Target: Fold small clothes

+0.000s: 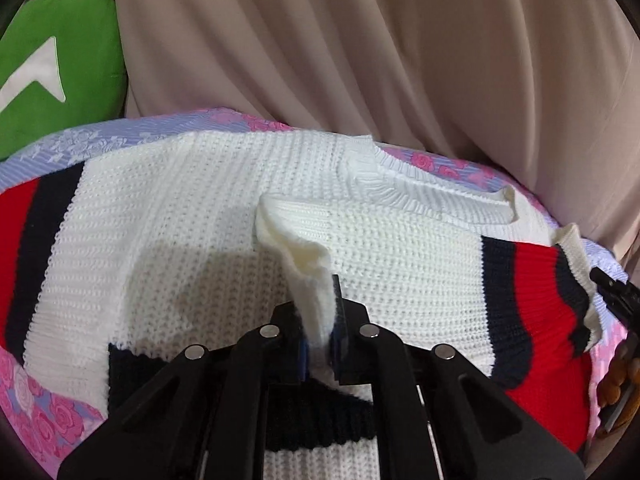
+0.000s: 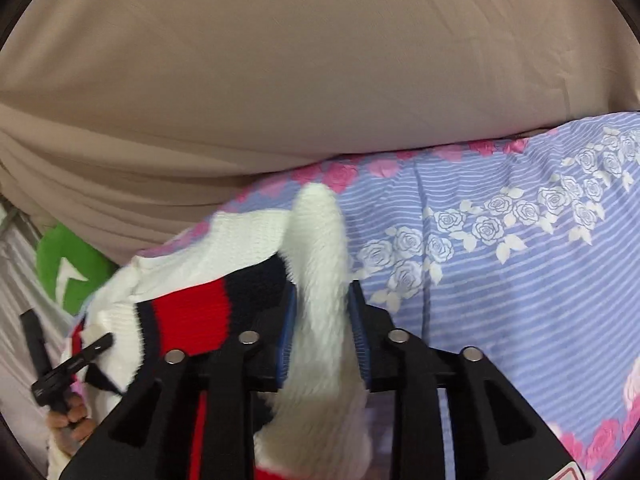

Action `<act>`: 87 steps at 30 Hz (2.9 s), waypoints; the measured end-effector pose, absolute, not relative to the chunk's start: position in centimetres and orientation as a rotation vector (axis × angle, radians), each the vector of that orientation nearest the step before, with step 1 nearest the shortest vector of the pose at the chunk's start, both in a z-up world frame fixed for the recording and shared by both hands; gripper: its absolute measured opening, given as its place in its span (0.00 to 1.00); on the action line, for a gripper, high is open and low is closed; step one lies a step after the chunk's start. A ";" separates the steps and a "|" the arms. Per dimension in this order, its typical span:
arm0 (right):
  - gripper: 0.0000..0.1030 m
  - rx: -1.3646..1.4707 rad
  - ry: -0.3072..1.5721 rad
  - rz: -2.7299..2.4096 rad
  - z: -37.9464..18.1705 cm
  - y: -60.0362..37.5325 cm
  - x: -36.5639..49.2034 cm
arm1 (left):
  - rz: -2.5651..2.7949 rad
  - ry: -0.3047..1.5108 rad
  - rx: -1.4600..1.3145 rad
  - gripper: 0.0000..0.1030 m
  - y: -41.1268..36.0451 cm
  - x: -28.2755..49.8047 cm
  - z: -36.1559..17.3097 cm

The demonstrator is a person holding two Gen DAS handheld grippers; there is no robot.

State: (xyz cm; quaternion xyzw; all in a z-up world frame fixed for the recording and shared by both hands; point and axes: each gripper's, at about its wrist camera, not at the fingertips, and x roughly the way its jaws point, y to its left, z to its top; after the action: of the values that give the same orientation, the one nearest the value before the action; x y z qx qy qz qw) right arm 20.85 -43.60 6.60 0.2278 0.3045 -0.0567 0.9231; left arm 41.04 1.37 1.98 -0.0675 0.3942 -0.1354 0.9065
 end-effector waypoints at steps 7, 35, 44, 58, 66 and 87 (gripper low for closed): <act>0.57 0.487 0.771 -0.049 3.2 -42.5 18.6 | -0.282 0.795 -0.147 0.10 2.0 39.7 1.4; 0.32 0.198 0.780 0.093 7.4 -33.2 22.0 | -0.228 0.782 -0.037 0.11 -0.2 39.5 1.5; 0.16 0.436 0.713 -0.388 6.1 -48.7 18.1 | -0.250 0.789 -0.064 0.12 0.4 39.7 1.4; 0.33 0.234 0.762 -0.147 5.9 -39.4 18.9 | -0.077 0.692 -0.216 0.69 12.4 33.9 5.1; 0.49 0.288 0.793 0.030 5.0 -35.7 16.8 | 0.314 0.764 -0.519 0.79 34.3 34.3 3.2; 0.65 0.249 0.781 0.016 3.1 -33.2 17.7 | -0.040 0.492 -0.215 0.07 17.0 34.3 17.6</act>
State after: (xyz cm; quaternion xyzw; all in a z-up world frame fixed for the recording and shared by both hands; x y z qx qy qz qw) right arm 17.73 -33.24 3.13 0.1209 0.3797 0.0079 0.9172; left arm 34.27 17.01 17.63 -0.1060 0.2432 -0.0195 0.9640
